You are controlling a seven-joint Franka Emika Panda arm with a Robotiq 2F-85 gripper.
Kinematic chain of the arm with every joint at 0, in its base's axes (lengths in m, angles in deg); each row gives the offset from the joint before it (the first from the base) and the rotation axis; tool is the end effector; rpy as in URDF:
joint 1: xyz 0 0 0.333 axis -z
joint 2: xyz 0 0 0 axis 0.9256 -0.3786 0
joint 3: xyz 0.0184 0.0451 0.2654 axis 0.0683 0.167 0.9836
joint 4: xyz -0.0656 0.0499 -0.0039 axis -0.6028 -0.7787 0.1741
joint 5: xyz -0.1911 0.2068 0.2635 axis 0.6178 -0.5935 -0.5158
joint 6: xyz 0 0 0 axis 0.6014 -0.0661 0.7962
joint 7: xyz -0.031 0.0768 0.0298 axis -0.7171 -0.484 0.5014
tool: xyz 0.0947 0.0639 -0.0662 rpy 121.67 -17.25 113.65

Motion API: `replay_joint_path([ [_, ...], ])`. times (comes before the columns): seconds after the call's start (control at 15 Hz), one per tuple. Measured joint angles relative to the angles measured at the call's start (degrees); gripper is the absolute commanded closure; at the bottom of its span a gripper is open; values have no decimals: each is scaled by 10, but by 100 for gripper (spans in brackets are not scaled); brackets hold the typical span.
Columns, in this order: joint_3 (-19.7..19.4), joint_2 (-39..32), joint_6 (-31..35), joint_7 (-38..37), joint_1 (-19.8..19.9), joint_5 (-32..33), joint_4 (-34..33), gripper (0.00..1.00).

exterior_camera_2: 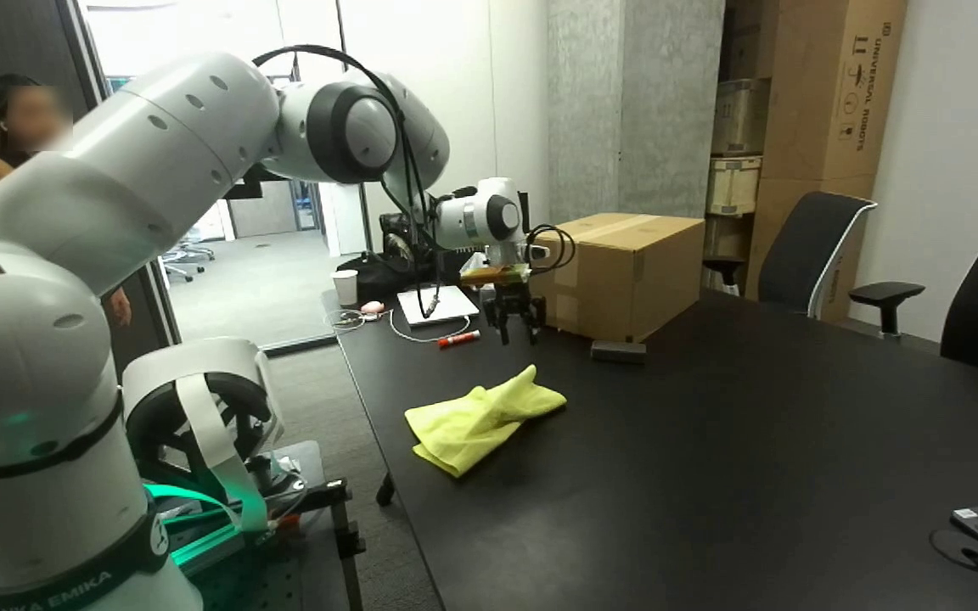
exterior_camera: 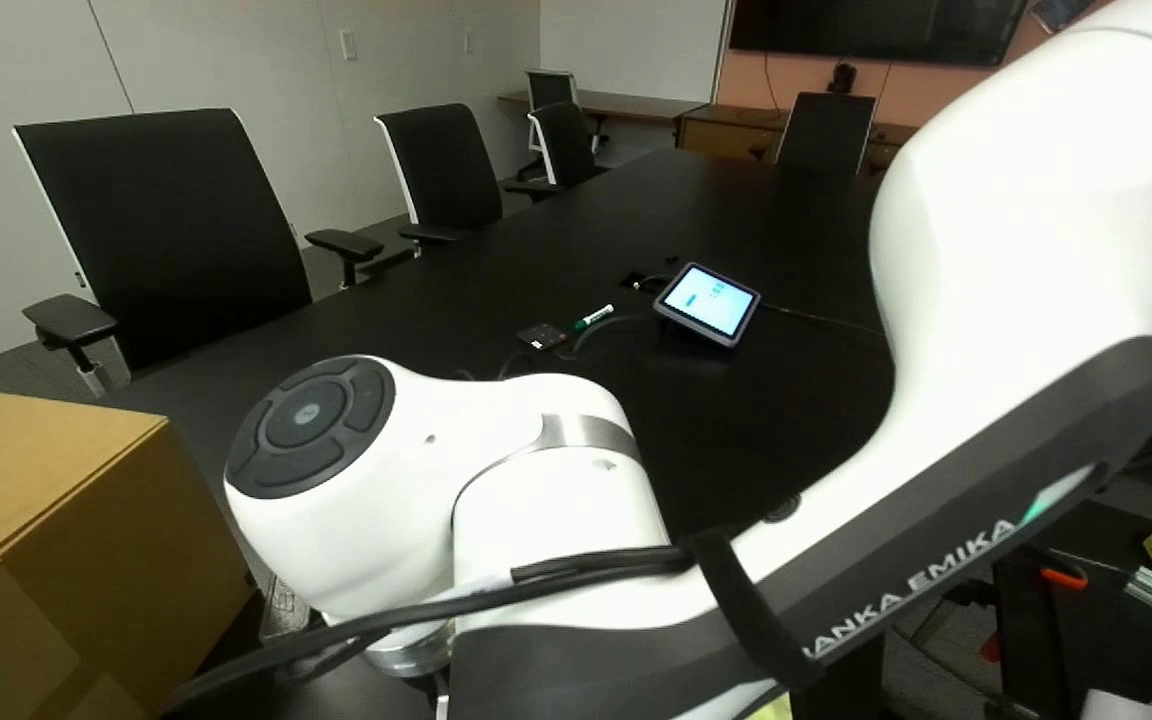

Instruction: Fold the green towel in half

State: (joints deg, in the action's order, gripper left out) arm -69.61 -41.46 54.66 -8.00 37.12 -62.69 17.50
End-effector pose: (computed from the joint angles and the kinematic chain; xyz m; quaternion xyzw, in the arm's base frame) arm 0.5843 0.3817 0.1502 0.9399 0.3266 -0.0048 0.0999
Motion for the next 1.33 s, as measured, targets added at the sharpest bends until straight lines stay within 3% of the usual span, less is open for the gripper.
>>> replay_joint_path([
  [0.33,-33,57,-7,4,23,9,78,0],
  [0.87,-69,223,4,-45,103,77,296,0],
  [1.33,-75,390,17,-131,174,110,504,0],
])
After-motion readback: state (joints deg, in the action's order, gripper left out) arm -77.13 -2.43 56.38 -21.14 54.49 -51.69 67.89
